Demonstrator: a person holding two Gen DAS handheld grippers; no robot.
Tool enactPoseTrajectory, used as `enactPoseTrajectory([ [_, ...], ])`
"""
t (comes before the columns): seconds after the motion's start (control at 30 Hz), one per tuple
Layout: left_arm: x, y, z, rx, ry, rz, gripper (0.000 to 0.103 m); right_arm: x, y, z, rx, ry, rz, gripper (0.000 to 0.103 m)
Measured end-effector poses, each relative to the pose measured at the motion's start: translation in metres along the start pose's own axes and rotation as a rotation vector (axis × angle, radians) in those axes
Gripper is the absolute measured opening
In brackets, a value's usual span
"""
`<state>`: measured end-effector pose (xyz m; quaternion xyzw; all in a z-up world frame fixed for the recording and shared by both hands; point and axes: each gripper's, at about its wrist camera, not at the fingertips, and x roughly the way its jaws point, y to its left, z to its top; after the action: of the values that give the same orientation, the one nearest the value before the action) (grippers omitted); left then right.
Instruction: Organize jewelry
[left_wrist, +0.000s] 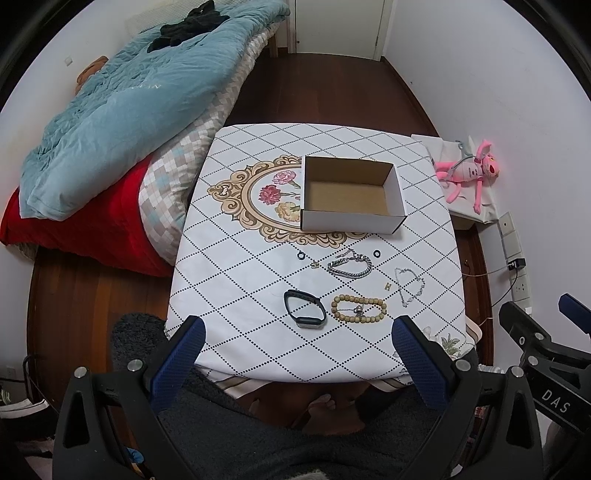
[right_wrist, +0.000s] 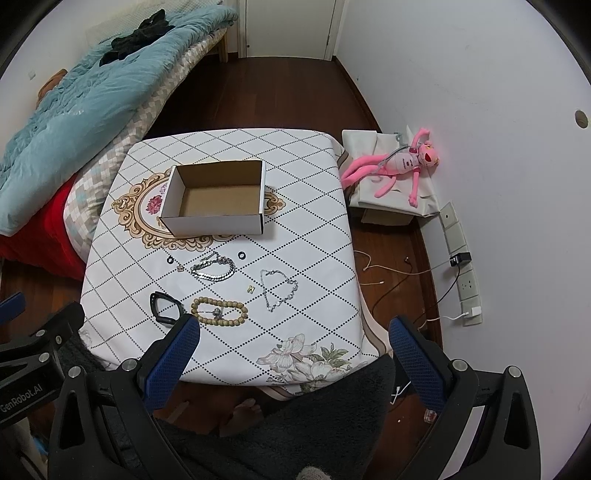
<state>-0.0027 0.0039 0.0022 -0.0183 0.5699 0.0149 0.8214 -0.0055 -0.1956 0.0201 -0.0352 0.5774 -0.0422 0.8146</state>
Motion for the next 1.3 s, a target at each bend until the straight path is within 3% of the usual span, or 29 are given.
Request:
enactPoseTrajectory([
  [1.3,-0.0088,-0.0043,0.0030,-0.002,-0.018,-0.003,0.103,-0.0040,-0.0019,-0.0013,0.000,-0.008,0.000,0.103],
])
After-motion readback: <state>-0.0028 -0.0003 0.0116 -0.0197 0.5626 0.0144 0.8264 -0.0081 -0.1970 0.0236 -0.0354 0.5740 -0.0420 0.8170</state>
